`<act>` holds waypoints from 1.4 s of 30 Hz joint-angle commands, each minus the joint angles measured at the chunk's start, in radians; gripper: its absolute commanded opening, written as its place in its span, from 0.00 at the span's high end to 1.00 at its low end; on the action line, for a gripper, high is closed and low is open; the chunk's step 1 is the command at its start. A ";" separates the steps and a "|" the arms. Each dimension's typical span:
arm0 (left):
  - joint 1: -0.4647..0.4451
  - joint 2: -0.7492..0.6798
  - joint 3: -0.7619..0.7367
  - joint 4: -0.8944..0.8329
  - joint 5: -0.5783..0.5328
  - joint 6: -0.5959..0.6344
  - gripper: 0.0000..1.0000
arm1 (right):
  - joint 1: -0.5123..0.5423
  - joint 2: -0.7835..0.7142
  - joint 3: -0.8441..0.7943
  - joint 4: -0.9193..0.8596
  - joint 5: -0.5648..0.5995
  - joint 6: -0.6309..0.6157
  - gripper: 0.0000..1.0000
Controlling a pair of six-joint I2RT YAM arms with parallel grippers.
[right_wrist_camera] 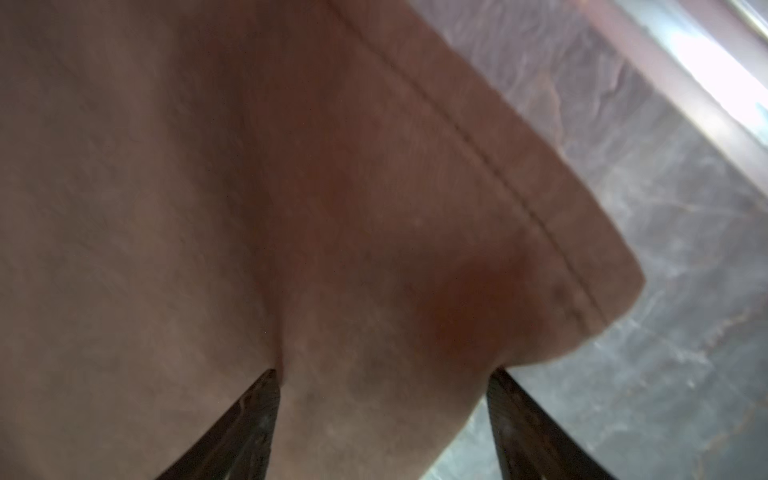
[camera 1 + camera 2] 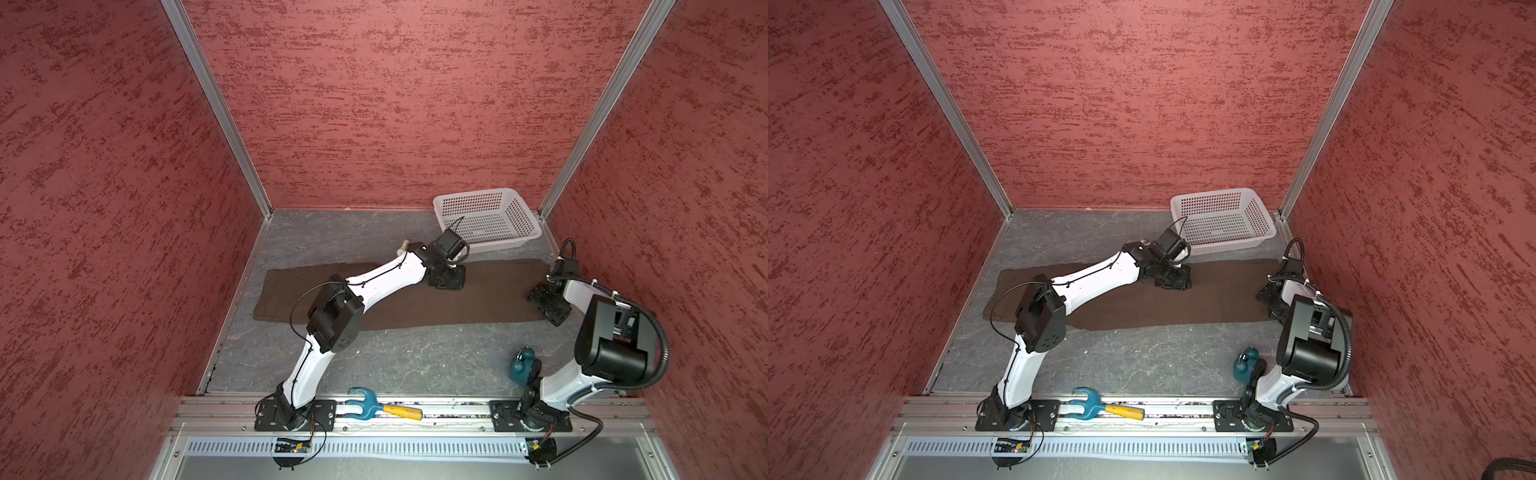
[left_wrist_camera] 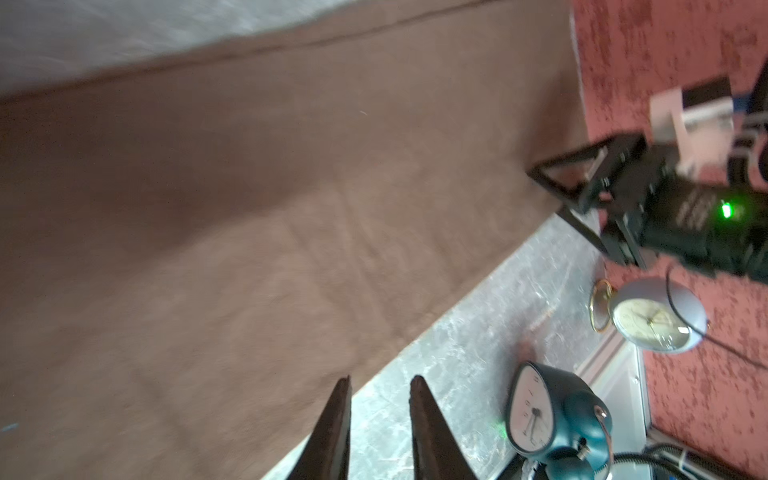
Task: Fold and stack the trousers
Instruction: 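Lift the hem end with the right gripper and carry it toward the left gripper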
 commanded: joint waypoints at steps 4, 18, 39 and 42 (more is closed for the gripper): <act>-0.010 0.139 0.135 0.000 0.101 0.046 0.73 | -0.008 0.086 0.010 0.091 -0.052 0.034 0.50; 0.026 0.237 0.202 -0.041 0.094 -0.002 0.81 | 0.017 -0.218 0.017 0.110 0.038 -0.083 1.00; 0.373 -0.279 -0.620 0.221 0.082 -0.159 0.92 | 0.844 -0.252 0.090 0.259 0.372 -0.267 1.00; 0.373 -0.259 -0.680 0.249 0.090 -0.170 0.94 | 0.950 -0.212 0.103 0.279 0.372 -0.240 1.00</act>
